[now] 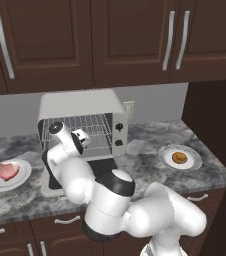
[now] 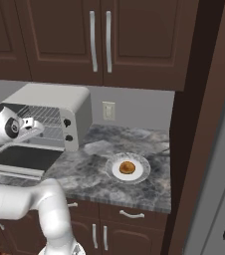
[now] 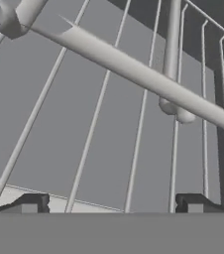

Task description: Open the toaster oven door. Place the bread on the bottom rack in the toaster oven and place the steak on the top rack.

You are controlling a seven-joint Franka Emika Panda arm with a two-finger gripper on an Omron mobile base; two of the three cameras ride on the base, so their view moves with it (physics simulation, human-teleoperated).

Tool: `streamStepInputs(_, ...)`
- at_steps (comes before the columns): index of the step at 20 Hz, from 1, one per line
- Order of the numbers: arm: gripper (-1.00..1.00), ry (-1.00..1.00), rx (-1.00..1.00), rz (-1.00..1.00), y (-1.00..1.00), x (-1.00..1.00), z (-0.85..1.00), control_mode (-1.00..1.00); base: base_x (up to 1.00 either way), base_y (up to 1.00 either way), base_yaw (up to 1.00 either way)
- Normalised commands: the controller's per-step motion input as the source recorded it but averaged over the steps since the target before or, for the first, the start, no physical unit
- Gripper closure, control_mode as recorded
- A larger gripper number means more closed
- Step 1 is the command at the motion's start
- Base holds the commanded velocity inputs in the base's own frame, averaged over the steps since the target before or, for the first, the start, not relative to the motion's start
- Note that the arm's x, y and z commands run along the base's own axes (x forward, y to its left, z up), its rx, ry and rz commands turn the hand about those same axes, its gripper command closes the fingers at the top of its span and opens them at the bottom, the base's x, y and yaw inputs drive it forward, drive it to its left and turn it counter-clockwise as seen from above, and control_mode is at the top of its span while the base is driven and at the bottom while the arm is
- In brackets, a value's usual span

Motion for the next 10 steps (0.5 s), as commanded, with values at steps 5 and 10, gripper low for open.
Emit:
streamStepInputs(5,-1.0,0.08,0.0,0.0,0.09,-0.56,-0.77,-1.0,0.0,0.0,0.0)
streamStepInputs(10,-1.0,0.08,0.0,0.0,0.11,-0.57,-0.77,-1.0,0.0,0.0,0.0)
